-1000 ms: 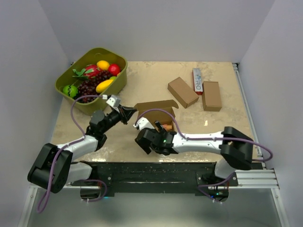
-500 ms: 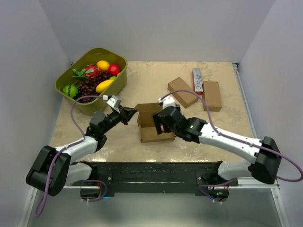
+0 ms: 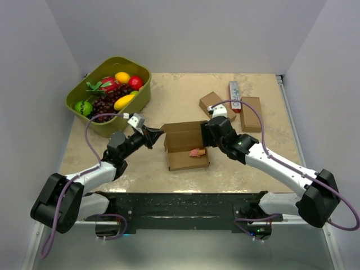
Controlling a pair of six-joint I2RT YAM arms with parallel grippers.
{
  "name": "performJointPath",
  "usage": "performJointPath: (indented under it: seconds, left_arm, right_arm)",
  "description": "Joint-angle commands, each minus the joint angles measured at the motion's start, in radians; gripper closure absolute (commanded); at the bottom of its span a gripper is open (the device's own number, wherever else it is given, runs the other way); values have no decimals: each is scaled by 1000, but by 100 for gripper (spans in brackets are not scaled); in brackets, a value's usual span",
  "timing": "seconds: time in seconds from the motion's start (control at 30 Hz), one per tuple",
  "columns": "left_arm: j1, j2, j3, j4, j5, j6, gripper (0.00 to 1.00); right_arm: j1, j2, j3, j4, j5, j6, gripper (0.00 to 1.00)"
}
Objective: Fold the paper box
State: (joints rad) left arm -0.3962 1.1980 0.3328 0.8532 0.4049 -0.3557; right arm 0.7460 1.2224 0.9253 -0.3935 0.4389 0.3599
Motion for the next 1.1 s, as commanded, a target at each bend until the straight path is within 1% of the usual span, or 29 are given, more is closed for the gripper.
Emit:
performJointPath:
  seconds: [0.0,0.07,0.1,0.17,0.2,0.27,0.3,0.4,0.53,0.57,0.7,0.73,0.83,0.87,0.93,0.97,1.07]
  left_arm:
    - [-12,6,32,-19,-9,26,100]
    - [-15,9,32,-22,-11,24,100]
    - [-20,11,35,-22,-14,20,100]
    - [-29,11,37,-25,-34,12,100]
    - [-44,12,38,-25,-43,5,100]
    - [-65,15,44,-26,-93,-3,100]
    - [-87,23,49,-29,-113,-15,100]
    - [-128,47,60,-29,-193,-49,100]
    - [-191,84,92,-55,-342,-77,100]
    - [-213,92,101,-56,-359,-80,100]
    - [-225,153,187,-75,-394,-71,100]
    - [-225,159,205,-86,-394,-63,98]
    - [-225,164,271,-140,-388,-14,85]
    - [-227,160,284,-154,-380,-5,75]
    - [-225,140,301,-186,-365,29,62]
    - [-225,130,301,-197,-365,40,46]
    - [-221,89,284,-253,-386,69,28]
  right_arm:
    - [-7,18,-40,111,-37,-44,34]
    - [-7,25,-52,137,-43,-61,38]
    - [-5,31,-54,151,-46,-62,46]
    - [-7,34,-59,166,-72,-64,55]
    - [-7,32,-63,185,-84,-58,65]
    - [-7,32,-75,203,-100,-55,73]
    - [-5,35,-78,212,-107,-56,81]
    - [-4,35,-94,219,-126,-44,88]
    - [10,-3,-144,248,-104,-12,92]
    - [15,-11,-167,264,-92,-7,92]
    - [36,-11,-177,323,-36,16,98]
    - [38,-8,-172,327,-22,13,98]
    - [38,0,-140,332,26,2,100]
    - [39,0,-123,335,32,-2,100]
    - [39,-3,-112,349,43,-9,100]
    - [38,-3,-105,354,44,-15,100]
    - [38,3,-98,383,44,-35,100]
